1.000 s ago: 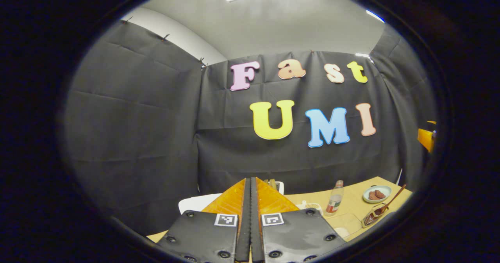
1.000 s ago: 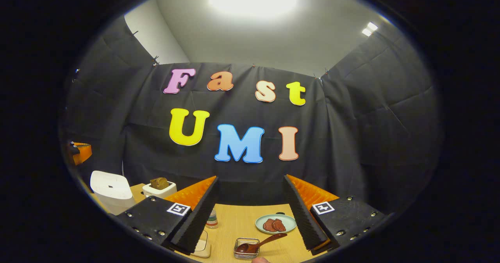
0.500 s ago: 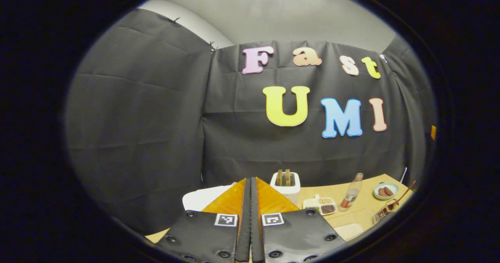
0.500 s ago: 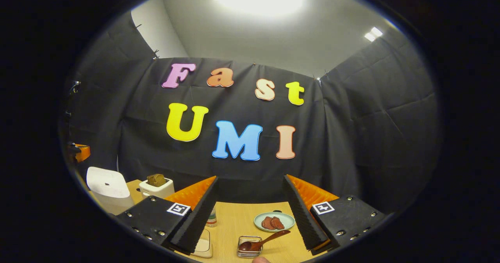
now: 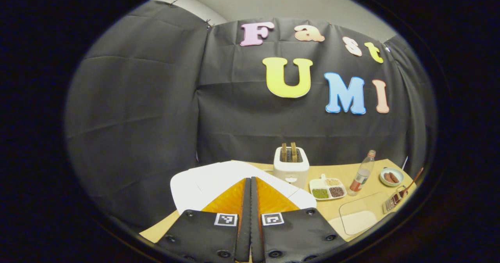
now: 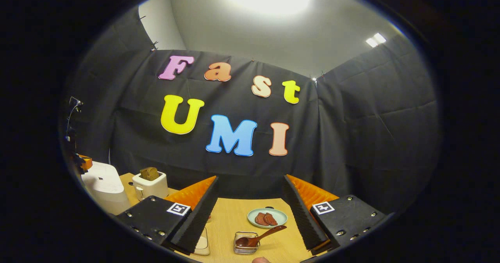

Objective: Close the left gripper, press the button to open the rice cooker; take a wooden spoon from the chopstick holder with the right hand, scoop a spoonful of rice and pour it into the rice cooker, then put the wooden spoon back into the chopstick holder.

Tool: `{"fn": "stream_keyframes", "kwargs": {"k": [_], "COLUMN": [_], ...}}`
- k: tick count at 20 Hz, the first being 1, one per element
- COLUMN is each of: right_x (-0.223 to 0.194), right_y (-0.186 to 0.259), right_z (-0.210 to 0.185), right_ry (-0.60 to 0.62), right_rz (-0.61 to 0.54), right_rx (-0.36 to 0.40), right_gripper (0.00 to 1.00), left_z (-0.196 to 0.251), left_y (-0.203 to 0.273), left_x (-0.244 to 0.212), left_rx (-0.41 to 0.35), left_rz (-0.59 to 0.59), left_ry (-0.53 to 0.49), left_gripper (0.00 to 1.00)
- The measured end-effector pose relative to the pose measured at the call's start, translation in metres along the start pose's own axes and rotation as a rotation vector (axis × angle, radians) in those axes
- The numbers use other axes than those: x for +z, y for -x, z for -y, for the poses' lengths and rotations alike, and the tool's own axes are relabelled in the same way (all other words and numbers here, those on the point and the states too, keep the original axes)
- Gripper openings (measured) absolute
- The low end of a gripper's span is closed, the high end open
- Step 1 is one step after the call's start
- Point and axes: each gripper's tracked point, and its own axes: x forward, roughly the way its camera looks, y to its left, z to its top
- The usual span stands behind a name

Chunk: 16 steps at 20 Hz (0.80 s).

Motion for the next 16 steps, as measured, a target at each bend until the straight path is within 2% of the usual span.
{"fn": "stream_keyframes", "kwargs": {"k": [9,16], "right_x": [0.002,0.005], "right_y": [0.005,0.002], "right_z": [-0.001,-0.003], "right_ry": [0.037,0.036], "right_rz": [-0.005,0.005], "right_rx": [-0.011,0.004], "right_gripper": [0.98,0.98], "left_z": [0.001,0.004], "left_y": [-0.024,-0.025], "left_x": [-0.048,-0.051], "left_rx": [-0.012,0.013], "left_rz": [-0.106,-0.088], "left_ry": [-0.013,-0.033], "left_gripper": [0.09,0.09]}}
